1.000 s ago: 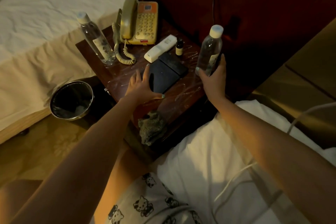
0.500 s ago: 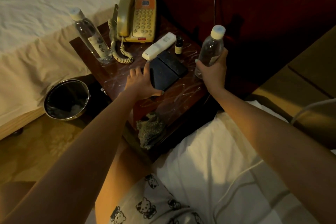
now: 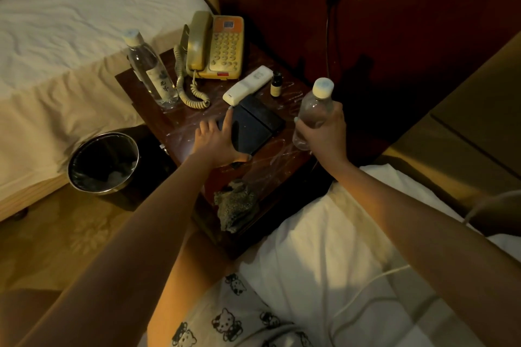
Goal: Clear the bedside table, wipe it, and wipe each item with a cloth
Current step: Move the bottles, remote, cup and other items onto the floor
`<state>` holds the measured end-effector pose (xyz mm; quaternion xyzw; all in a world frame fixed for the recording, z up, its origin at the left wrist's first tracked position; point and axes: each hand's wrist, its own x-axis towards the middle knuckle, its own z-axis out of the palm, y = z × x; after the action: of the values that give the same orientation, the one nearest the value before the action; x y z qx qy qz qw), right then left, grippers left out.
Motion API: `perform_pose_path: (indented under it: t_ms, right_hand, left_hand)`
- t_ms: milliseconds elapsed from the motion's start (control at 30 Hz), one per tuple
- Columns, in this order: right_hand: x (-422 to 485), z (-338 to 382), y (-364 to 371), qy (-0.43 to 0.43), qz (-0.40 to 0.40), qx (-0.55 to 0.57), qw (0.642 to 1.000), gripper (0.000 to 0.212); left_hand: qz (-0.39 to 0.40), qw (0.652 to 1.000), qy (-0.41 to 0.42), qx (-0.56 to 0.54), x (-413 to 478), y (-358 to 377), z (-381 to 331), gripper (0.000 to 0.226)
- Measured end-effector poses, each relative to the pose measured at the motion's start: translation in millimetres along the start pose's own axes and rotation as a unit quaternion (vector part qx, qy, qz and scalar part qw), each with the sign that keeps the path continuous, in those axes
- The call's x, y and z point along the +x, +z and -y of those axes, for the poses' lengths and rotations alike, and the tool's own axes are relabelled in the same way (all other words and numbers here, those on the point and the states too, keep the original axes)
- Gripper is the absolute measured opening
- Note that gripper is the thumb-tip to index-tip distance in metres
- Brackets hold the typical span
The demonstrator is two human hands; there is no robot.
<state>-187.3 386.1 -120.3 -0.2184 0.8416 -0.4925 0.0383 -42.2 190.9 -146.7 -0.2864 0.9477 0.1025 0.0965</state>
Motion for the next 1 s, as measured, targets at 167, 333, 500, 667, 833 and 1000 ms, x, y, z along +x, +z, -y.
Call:
perform_pose_path:
  t_ms: [167, 333, 500, 667, 833, 1000]
  right_hand:
    - [0, 8, 4, 0.03, 0.012, 0.05, 0.998, 0.068]
    - [2, 13, 4, 0.042, 0.027, 0.071, 0.996, 0.065]
    - [-5, 22, 16, 0.04, 0.069, 0.078, 0.994, 0.067]
    - [-12, 26, 25, 0.047, 0.052, 0.093, 0.993, 0.062]
    - [-15, 25, 25, 0.052, 0.061, 0.107, 0.991, 0.069]
    - [-22, 18, 28, 0.036, 0.059, 0.119, 0.99, 0.069]
  left_hand:
    - [-0.021, 1.0, -0.008, -0.02, -3, 3, -2, 0.131]
    - [-0.04, 0.999, -0.017, -0.014, -2, -2, -3, 0.133]
    - [-0.005, 0.991, -0.071, -0.113, 2, -9, 3, 0.121]
    - [0.033, 0.924, -0.126, -0.36, 5, -13, 13, 0.097]
    - [0.021, 0.94, -0.142, -0.309, 1, -13, 6, 0.073]
    - [0.023, 0.876, -0.125, -0.465, -5, -11, 6, 0.029]
